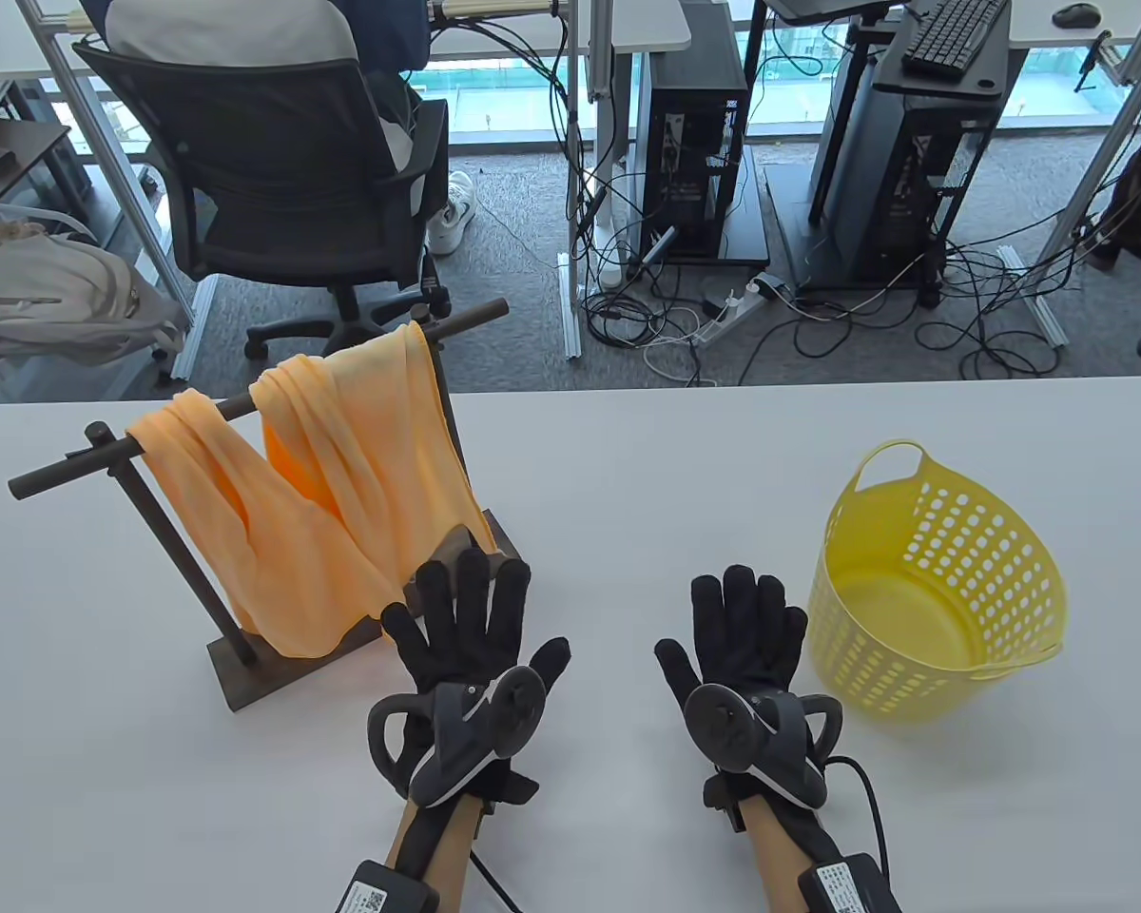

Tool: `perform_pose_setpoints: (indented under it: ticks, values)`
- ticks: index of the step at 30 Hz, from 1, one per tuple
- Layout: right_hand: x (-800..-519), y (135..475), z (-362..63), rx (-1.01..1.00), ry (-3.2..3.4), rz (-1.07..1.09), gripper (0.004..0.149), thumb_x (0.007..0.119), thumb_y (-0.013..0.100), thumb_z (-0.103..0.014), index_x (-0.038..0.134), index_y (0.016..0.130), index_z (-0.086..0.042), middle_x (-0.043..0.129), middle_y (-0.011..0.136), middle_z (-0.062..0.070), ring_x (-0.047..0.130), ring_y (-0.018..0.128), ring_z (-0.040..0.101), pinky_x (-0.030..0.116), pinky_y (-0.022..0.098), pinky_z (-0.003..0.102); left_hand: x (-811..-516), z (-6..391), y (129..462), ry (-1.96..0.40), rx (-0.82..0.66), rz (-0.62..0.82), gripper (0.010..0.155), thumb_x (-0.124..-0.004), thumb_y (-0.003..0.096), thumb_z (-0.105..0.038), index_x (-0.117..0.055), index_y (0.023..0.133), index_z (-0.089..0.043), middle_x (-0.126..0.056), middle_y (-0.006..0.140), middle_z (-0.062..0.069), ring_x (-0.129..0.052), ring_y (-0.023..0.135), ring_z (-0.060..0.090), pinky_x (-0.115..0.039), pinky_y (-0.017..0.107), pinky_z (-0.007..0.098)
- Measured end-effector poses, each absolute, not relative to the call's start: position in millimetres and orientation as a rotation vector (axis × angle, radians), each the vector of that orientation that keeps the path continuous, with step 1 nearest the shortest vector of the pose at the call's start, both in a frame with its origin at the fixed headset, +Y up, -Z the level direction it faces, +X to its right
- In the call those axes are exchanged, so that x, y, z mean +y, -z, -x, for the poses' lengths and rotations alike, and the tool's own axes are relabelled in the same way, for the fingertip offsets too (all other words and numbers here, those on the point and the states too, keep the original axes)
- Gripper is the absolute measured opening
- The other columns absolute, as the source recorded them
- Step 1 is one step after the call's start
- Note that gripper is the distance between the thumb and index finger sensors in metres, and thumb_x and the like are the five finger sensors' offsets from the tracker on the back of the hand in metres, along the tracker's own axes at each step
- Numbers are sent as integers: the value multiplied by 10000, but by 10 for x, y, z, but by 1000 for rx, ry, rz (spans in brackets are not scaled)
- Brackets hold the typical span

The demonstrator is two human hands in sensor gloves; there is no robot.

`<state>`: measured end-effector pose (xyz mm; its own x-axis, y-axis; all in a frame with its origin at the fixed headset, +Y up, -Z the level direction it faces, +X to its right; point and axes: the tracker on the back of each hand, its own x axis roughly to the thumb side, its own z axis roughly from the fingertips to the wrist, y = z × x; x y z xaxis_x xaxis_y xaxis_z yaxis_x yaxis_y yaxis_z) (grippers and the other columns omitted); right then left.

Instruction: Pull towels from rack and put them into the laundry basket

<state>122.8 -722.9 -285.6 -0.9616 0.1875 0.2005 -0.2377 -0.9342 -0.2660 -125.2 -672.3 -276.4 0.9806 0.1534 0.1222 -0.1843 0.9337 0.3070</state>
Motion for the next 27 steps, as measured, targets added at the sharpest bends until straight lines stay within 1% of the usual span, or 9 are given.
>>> perform_pose_setpoints:
  ticks: [4, 8, 10, 13, 16, 20, 22, 24, 27]
  values:
    - [-7201, 2867, -1234, -437, -2860, -261, 686, 453, 707, -481, 200, 1186, -60, 95, 1191, 312, 59, 1005, 567, 188, 741, 710, -6273, 1453, 2603, -456, -57, -523, 986, -432, 608, -786, 96, 1160, -162, 139, 1237, 169, 99, 1118, 484, 41, 744, 616]
    - [-7208, 2883, -1235, -416, -2813, -258, 684, 454, 707, -479, 206, 1187, -59, 105, 1193, 310, 65, 1008, 566, 190, 743, 709, -5780, 1826, 2461, -842, 53, -715, 1097, -501, 610, -794, 180, 1096, -84, 251, 1147, 219, 199, 1035, 495, 74, 698, 607]
    - [-7213, 2880, -1230, -405, -2813, -258, 685, 456, 706, -479, 207, 1187, -60, 108, 1194, 310, 67, 1008, 566, 191, 742, 710, -5632, 2034, 2463, -1008, 127, -718, 1135, -488, 621, -794, 240, 1047, -35, 308, 1088, 262, 231, 983, 525, 73, 668, 624]
    - [-7215, 2875, -1218, -405, -2831, -272, 684, 457, 706, -479, 209, 1187, -60, 110, 1194, 309, 70, 1009, 566, 193, 742, 710, -5540, 2350, 2581, -1271, 242, -675, 1151, -479, 636, -782, 283, 999, 1, 348, 1032, 295, 256, 938, 546, 76, 645, 633]
    - [-7217, 2876, -1206, -403, -2830, -280, 682, 457, 706, -479, 212, 1187, -62, 114, 1196, 307, 72, 1012, 563, 192, 743, 709, -5482, 2603, 2713, -1247, 385, -626, 1143, -461, 644, -785, 265, 1013, 17, 321, 1047, 312, 222, 952, 559, 45, 655, 640]
    - [-7242, 2887, -1183, -387, -2847, -297, 681, 458, 706, -478, 214, 1188, -63, 120, 1198, 305, 75, 1014, 561, 195, 744, 708, -5453, 2892, 2885, -1321, 546, -606, 1112, -455, 647, -789, 215, 1063, -5, 255, 1112, 293, 164, 1006, 550, 14, 683, 644]
    - [-7257, 2898, -1175, -375, -2858, -301, 680, 459, 706, -478, 218, 1188, -63, 123, 1198, 304, 78, 1015, 561, 197, 745, 708, -5444, 2989, 2949, -1321, 582, -589, 1085, -441, 654, -792, 187, 1092, -22, 206, 1154, 282, 115, 1043, 549, -8, 700, 650]
    - [-7273, 2915, -1161, -358, -2855, -311, 676, 460, 706, -476, 224, 1188, -65, 126, 1200, 303, 81, 1017, 560, 198, 746, 707, -5422, 3064, 3009, -1258, 605, -590, 1038, -441, 667, -778, 103, 1140, -30, 95, 1213, 269, 4, 1103, 535, -67, 732, 655]
    - [-7284, 2952, -1131, -342, -2856, -313, 671, 464, 707, -473, 237, 1189, -66, 161, 1201, 298, 93, 1023, 556, 208, 750, 707, -5425, 3159, 3094, -1258, 638, -576, 999, -446, 685, -755, 75, 1157, -45, 54, 1236, 251, -36, 1123, 527, -92, 742, 662]
